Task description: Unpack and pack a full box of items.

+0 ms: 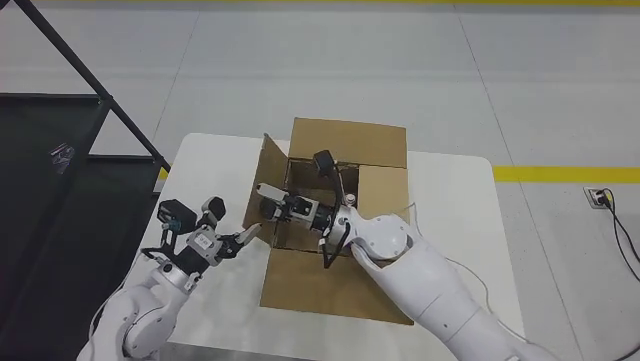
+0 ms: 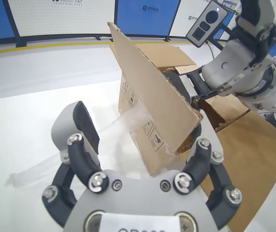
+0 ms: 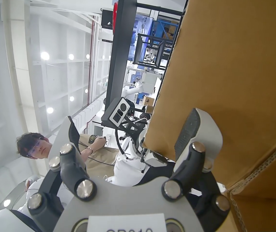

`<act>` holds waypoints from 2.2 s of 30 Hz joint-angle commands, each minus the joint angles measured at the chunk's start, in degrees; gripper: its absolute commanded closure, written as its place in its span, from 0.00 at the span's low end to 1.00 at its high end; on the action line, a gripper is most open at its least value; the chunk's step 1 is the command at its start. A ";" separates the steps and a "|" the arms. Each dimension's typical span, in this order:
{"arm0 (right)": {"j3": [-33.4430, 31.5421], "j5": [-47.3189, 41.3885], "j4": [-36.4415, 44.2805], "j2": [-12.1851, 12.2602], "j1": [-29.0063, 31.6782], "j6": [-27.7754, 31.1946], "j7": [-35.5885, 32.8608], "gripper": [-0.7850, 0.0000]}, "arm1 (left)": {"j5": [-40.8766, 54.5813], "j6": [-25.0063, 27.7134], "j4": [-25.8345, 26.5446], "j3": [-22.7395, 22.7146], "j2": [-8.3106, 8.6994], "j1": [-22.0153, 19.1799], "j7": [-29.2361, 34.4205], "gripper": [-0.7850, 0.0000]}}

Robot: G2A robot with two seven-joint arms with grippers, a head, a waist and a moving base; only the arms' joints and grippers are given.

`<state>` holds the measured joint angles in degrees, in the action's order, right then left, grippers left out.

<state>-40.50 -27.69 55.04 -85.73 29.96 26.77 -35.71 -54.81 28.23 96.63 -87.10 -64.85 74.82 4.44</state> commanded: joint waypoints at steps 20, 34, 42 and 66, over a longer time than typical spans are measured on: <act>-15.06 3.42 7.83 3.91 6.82 5.08 -3.76 0.00 | 0.90 -2.20 -3.09 -4.81 0.59 3.70 0.14 0.00; -31.15 -2.22 21.39 8.95 18.80 0.84 -17.63 0.00 | 2.09 -2.89 -9.07 -2.99 0.54 1.24 3.22 0.00; -34.87 -0.01 24.35 10.15 22.14 -1.83 -18.49 0.00 | 2.06 -2.97 -11.58 -2.04 0.54 -0.04 4.44 0.00; -36.94 -1.49 28.38 11.15 24.42 0.05 -20.52 0.00 | 1.20 -2.48 0.17 -5.76 1.17 3.93 0.21 0.00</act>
<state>-77.15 -29.19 83.12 -74.68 54.19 26.72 -56.04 -53.46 25.62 95.16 -92.43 -63.74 78.29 5.02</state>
